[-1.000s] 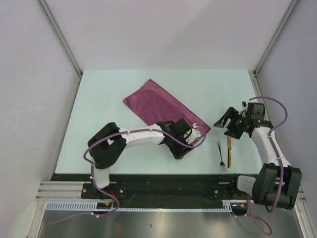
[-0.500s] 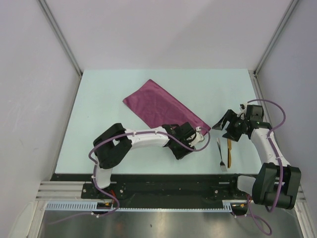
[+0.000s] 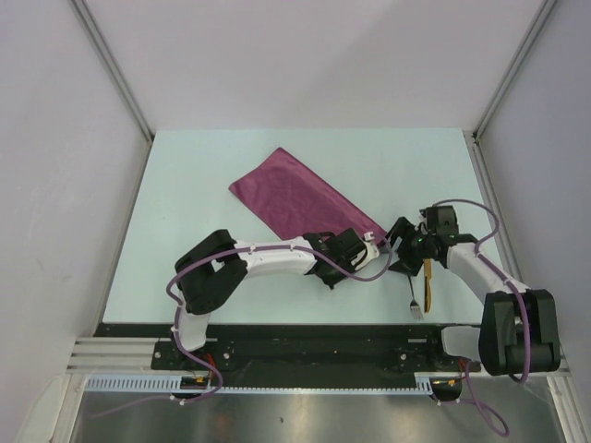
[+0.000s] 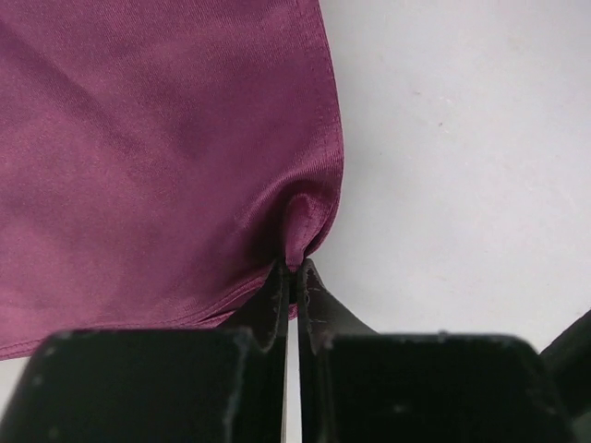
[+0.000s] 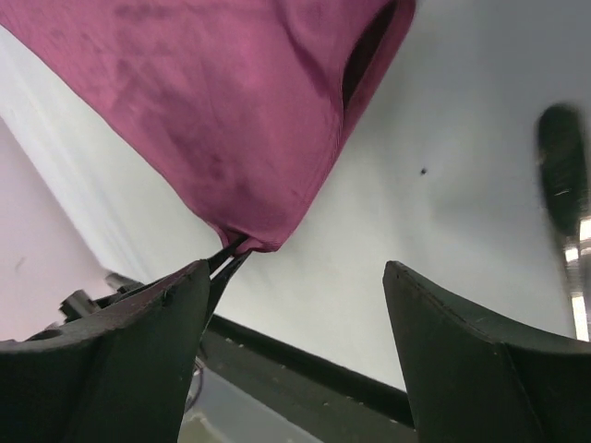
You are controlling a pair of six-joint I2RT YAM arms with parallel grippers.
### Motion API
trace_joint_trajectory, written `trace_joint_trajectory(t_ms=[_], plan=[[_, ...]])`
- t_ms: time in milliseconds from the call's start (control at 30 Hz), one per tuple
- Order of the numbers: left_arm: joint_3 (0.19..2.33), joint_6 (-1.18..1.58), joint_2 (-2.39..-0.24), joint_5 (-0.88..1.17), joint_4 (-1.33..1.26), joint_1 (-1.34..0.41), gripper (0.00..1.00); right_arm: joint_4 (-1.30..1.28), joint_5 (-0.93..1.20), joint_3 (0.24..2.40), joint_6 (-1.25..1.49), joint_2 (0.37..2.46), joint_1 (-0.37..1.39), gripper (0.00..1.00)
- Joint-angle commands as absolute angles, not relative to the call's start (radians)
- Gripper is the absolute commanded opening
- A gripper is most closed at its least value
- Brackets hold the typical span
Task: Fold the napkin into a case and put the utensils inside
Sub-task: Pick up the rectangle-folded napkin from the center of the board.
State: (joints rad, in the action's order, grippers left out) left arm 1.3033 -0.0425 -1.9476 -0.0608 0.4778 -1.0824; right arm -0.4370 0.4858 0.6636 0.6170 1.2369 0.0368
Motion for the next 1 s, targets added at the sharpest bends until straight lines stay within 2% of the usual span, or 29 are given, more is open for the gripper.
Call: trace_joint_trajectory(t_ms=[0,467,667,867,933,967], plan=[[1.290,-0.029,-1.905,-0.034,0.488,-1.077,0.00,-0.273,0.485,0.589,0.874,1.247,0.110,0.80],[1.252,0.063,-1.749,0.175,0.457,-1.017,0.00,-0.129,0.436,0.502,0.999,1.287,0.192,0.77],[1.252,0.064,-1.723,0.202,0.462,-1.011,0.00,-0.009,0.430,0.489,1.045,1.334,0.204,0.71],[1.238,0.060,-1.700,0.213,0.460,-1.009,0.00,0.077,0.364,0.477,1.048,1.371,0.199,0.64],[1.230,0.058,-1.691,0.218,0.459,-1.009,0.00,0.100,0.344,0.463,1.043,1.382,0.199,0.57],[1.227,0.058,-1.686,0.228,0.454,-1.009,0.00,0.124,0.341,0.457,1.040,1.385,0.198,0.47]])
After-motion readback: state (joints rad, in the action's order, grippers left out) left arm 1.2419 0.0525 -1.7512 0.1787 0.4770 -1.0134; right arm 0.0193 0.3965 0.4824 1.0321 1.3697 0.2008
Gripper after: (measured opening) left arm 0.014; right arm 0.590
